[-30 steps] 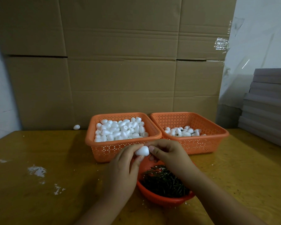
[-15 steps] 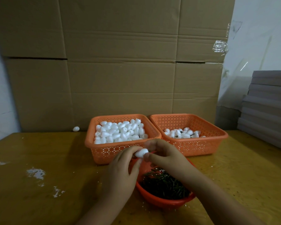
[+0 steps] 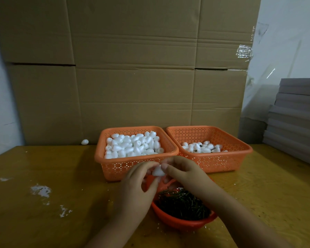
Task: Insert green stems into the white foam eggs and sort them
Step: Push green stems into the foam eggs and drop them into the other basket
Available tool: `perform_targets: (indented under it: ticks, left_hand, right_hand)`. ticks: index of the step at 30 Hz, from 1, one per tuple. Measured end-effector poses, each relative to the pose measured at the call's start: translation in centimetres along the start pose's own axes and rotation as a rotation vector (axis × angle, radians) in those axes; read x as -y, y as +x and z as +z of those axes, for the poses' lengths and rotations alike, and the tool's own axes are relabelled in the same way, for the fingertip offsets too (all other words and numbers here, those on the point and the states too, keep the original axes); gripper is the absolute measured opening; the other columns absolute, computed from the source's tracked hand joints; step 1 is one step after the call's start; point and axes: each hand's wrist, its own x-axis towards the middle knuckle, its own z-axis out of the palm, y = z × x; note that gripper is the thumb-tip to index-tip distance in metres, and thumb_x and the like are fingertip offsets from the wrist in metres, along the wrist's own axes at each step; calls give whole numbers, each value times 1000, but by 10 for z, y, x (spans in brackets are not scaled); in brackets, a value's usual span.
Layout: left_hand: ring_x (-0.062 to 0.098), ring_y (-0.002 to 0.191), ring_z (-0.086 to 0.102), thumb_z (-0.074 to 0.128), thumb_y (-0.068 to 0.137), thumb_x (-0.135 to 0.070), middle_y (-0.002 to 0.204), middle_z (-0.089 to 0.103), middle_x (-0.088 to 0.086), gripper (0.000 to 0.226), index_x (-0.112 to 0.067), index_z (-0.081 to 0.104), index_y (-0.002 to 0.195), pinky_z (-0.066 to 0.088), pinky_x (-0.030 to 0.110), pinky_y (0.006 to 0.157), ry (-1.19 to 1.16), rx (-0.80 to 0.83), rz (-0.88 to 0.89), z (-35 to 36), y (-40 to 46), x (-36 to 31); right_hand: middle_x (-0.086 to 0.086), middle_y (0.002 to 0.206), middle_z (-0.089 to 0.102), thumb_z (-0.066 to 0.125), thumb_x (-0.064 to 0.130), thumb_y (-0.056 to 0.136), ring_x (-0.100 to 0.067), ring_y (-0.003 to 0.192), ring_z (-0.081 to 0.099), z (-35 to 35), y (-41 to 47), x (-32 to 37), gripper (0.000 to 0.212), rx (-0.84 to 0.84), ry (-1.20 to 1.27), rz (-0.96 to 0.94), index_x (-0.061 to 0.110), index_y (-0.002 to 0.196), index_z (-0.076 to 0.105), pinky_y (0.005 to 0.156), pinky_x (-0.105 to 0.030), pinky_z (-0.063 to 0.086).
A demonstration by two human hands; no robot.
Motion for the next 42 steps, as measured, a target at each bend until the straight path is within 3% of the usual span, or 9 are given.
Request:
perform_targets:
  ticks: [6,13,18,27,31,33,37,39,42]
  left_hand:
    - [-5,99,55,74,84,-22,105,57,-28,34,-34,63,114,43,5,77,-16,9,-11,1,-1,1]
    - [-4,99,55,74,83,-24,105,56,-27,32,-32,62,112,46,12,76,0,-11,14,2,0,2]
    - [-3,102,55,71,86,-30,108,57,-25,29,-35,61,112,47,12,78,1,13,-1,3,0,5]
    - [-9,92,55,57,89,-42,102,54,-28,30,-44,47,117,47,11,66,-18,-69,-49,3,-2,10]
    - [-11,91,56,51,93,-36,101,56,-27,20,-38,55,113,52,20,66,-88,-184,-223,1,1,26]
    - [-7,87,59,53,96,-29,102,57,-24,17,-39,57,109,57,32,67,-147,-222,-352,0,4,32]
    - [-19,70,58,54,98,-20,97,63,-15,23,-42,56,91,44,21,55,-208,-265,-483,-1,7,38]
    - [-11,67,63,54,97,-19,97,64,-15,26,-44,57,89,52,30,57,-225,-241,-506,0,6,40]
    - [1,72,65,55,96,-21,96,65,-18,24,-43,58,88,57,38,67,-186,-190,-528,1,6,38]
  right_hand:
    - [-6,104,72,65,7,90,-18,87,70,-2,-1,1,20,64,-6,-28,11,110,65,71,-26,54]
    - [-8,85,71,60,16,94,-13,76,67,0,-2,0,18,65,-29,16,6,109,65,65,-22,54]
    - [-8,98,73,67,12,89,-18,86,69,-2,-2,3,19,56,-69,-16,13,108,65,72,-26,53]
    - [-2,78,69,66,24,90,-10,65,62,-15,-4,15,17,38,-166,68,12,102,67,63,-24,51]
    - [3,65,68,72,51,70,-4,54,58,-48,-3,30,37,-91,-318,113,22,94,69,54,-18,48]
    - [-1,74,71,72,44,74,-8,58,61,-65,6,29,39,-290,-353,98,20,104,67,59,-24,53]
    - [-2,119,65,66,25,90,-16,84,66,-97,29,28,63,-450,-696,96,22,145,36,73,-38,59]
    - [-3,124,64,64,26,91,-15,84,64,-104,34,29,60,-471,-824,104,24,145,37,71,-33,57]
    - [3,114,69,59,21,93,-12,81,68,-96,41,29,30,-462,-890,28,25,123,61,75,-36,60]
